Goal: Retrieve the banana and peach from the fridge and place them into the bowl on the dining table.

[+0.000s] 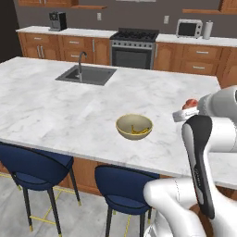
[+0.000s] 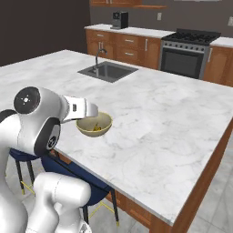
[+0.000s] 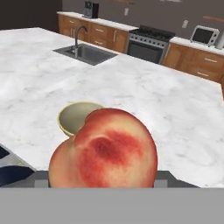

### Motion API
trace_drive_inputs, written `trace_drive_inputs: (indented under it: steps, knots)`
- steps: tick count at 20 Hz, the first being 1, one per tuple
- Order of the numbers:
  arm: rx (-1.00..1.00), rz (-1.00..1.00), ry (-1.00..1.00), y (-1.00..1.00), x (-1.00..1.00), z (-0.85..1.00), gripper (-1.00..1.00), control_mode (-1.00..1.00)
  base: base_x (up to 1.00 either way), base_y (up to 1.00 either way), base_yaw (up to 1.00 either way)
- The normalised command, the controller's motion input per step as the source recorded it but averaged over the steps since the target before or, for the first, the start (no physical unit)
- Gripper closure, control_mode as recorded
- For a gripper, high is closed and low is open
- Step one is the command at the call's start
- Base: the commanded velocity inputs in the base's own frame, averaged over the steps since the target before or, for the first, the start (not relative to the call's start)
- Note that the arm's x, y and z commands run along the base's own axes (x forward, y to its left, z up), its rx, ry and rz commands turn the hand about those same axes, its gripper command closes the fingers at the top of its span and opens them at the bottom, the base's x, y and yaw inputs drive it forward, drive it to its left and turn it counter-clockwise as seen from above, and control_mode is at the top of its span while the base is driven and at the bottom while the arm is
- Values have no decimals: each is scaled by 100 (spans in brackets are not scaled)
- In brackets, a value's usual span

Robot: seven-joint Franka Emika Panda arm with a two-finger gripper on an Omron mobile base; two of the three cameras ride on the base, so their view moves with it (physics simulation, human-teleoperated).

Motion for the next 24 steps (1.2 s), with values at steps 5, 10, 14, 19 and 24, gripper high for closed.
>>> trace_drive_inputs:
  steps: [5, 10, 14, 19, 24]
  knots:
    - [0, 0, 16, 46, 71, -40, 100, -100, 0, 0, 0]
    - [0, 0, 20, 28, 73, -40, 100, -100, 0, 0, 0]
    - [4, 0, 25, 5, 72, -29, 100, -100, 0, 0, 0]
    - [11, 0, 16, 0, 64, -44, 100, -100, 0, 0, 0]
    - [2, 0, 3, 0, 55, -51, 100, -100, 0, 0, 0]
